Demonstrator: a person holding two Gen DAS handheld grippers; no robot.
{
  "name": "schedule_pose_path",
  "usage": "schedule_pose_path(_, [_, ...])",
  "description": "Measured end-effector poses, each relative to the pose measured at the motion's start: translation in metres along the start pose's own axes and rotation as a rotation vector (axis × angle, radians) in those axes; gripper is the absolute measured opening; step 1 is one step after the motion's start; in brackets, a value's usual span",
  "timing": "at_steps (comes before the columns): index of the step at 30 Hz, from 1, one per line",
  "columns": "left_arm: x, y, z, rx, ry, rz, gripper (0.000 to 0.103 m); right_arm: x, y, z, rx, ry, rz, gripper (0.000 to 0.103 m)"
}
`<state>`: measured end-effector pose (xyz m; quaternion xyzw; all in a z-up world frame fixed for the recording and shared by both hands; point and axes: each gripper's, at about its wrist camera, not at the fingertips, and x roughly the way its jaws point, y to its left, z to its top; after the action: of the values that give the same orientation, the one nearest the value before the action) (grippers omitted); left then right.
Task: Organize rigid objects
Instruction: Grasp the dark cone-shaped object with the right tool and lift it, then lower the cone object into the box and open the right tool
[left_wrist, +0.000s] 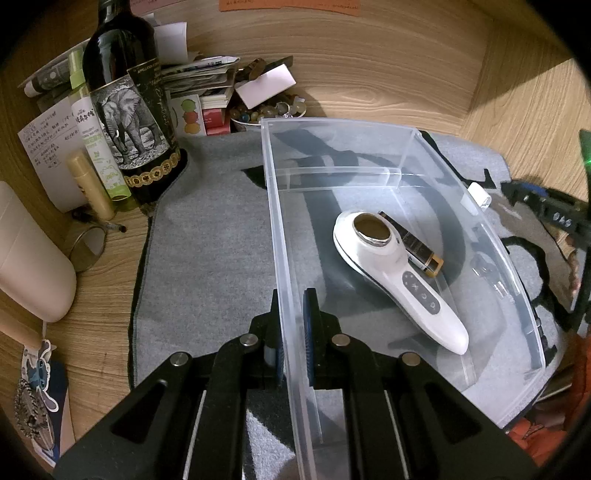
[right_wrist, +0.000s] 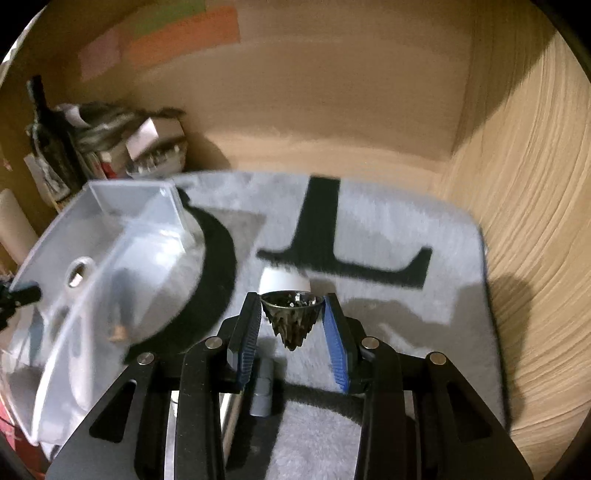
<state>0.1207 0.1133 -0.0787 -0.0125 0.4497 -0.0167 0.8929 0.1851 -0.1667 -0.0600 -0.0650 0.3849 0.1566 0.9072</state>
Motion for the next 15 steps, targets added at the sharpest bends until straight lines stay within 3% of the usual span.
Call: schedule_pose_path(15, [0.0, 0.0, 0.0, 0.001, 0.0, 0.001, 0.008, -0.045, 0.072, 0.037, -0.136, -0.156, 0.138, 0.031])
